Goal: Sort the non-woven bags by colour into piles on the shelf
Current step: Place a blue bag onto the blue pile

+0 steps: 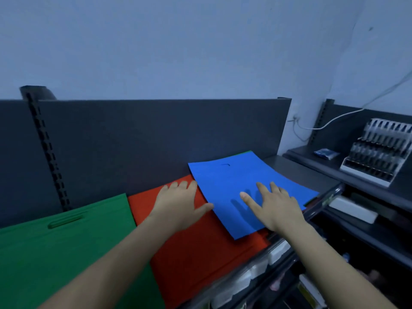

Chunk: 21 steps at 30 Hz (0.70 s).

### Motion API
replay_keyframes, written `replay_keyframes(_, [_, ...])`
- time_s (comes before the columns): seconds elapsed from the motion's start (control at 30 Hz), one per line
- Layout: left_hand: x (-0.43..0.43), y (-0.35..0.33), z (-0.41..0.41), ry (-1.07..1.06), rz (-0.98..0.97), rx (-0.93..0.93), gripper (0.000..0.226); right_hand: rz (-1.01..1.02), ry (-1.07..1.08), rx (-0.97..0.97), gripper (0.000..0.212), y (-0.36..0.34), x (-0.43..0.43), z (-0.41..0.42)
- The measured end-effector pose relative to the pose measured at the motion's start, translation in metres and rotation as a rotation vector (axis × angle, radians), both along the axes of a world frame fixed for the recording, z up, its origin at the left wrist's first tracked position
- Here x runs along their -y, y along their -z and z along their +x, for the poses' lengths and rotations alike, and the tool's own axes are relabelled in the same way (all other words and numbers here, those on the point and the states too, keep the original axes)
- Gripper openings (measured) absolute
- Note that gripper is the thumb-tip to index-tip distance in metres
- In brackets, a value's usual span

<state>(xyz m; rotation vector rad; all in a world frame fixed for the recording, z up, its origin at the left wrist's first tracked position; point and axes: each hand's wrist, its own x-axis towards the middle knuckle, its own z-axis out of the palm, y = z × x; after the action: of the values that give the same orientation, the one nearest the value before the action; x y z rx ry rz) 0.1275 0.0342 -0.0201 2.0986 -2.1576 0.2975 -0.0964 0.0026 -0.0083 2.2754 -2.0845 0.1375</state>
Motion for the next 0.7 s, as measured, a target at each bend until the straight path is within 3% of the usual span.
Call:
replay_keyframes(0.2, [0.048,0.023,-0.040,-0.057,0.050,0.042,0.088,0.056,-0.010,0.054,0.081,0.010,0.089,-0.047])
replay_keyframes(0.37, [0.081,0.037,-0.073,-0.157,0.096,-0.011,0.116,0.119,-0.071,0.062,0.080,0.029,0.154,-0.086])
replay_keyframes(0.6, [0.103,0.048,-0.104,-0.306,0.124,-0.410,0.092,0.174,-0.215,0.072,0.083,0.054,0.211,-0.105])
replay_keyframes(0.7, [0.112,0.044,-0.114,-0.354,0.104,-0.424,0.096,0.143,-0.233,0.052,0.085,0.064,0.216,-0.104])
